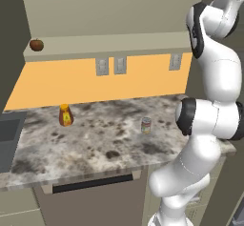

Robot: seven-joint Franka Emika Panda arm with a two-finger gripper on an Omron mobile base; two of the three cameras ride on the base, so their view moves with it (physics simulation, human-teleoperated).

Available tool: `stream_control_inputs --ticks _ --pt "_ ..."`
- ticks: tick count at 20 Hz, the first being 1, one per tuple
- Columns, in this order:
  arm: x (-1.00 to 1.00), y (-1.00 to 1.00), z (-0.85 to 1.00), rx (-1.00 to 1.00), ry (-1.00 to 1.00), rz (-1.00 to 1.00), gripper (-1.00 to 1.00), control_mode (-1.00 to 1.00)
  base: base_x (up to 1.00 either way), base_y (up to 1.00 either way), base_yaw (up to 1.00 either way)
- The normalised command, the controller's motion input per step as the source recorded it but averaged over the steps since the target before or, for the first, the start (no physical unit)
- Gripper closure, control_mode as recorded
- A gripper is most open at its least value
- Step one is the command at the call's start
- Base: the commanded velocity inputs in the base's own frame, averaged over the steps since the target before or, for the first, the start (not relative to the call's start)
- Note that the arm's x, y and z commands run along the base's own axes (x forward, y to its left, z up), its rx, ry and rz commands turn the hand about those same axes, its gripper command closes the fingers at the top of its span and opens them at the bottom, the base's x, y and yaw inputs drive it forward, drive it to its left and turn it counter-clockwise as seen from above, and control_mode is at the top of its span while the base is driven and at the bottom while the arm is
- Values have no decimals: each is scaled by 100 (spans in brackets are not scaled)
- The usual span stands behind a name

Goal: Pick the cans from the counter and place them in their designated side in the cabinet.

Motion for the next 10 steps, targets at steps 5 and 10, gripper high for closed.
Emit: stream_control_inputs --ticks 5,10 --pt "12 0 -1 2 5 0 100 -100 0 0 0" --pt "10 0 -3 3 6 0 100 -100 0 0 0"
